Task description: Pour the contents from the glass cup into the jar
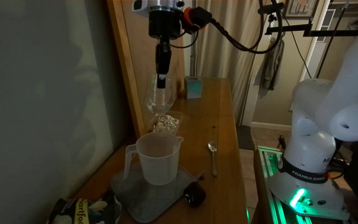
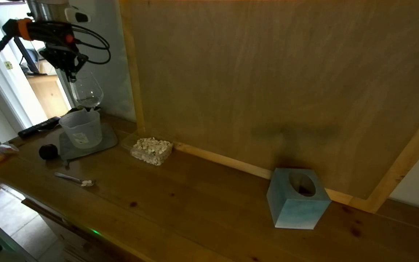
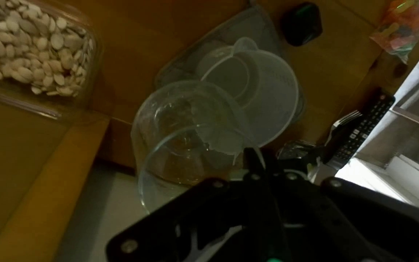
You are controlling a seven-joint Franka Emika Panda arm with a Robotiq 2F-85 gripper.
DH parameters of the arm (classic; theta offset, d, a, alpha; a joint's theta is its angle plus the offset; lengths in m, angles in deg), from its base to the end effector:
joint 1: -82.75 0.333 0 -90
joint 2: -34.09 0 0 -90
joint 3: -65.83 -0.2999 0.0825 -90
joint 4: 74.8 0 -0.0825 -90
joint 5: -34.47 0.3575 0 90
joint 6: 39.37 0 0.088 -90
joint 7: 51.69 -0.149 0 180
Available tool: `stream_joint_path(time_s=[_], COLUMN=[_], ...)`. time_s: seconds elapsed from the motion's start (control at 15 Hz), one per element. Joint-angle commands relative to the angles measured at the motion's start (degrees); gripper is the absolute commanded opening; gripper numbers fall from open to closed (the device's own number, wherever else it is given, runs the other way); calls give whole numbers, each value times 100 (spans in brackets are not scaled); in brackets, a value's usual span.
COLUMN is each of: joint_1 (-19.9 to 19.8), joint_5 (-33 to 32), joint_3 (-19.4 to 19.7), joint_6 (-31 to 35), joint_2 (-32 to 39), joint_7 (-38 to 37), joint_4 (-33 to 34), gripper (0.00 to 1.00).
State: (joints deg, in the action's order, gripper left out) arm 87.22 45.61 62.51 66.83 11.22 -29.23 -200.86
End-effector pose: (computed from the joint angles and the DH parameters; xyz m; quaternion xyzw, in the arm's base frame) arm 0.4155 0.0818 0.4973 -0.9683 -0.2342 -0.0366 0.0786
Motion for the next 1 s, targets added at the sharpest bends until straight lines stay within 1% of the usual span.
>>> stream_joint_path(time_s=[0.0,0.13,0.53,0.67,0.93], joint_1=[-89,-147,-369,-394,-359], joint_5=[-284,-321,-615,-724,-706], joint_3=[183,299,620,672,729], joint_6=[-254,-244,230,433,1075], joint_2=[-260,-330,-561,-584,-583], joint_7=[-527,-571,-440,-401,-360], joint_4=[-235,-382,-1168,-1455,-1976], gripper=[1,1,1,1,1])
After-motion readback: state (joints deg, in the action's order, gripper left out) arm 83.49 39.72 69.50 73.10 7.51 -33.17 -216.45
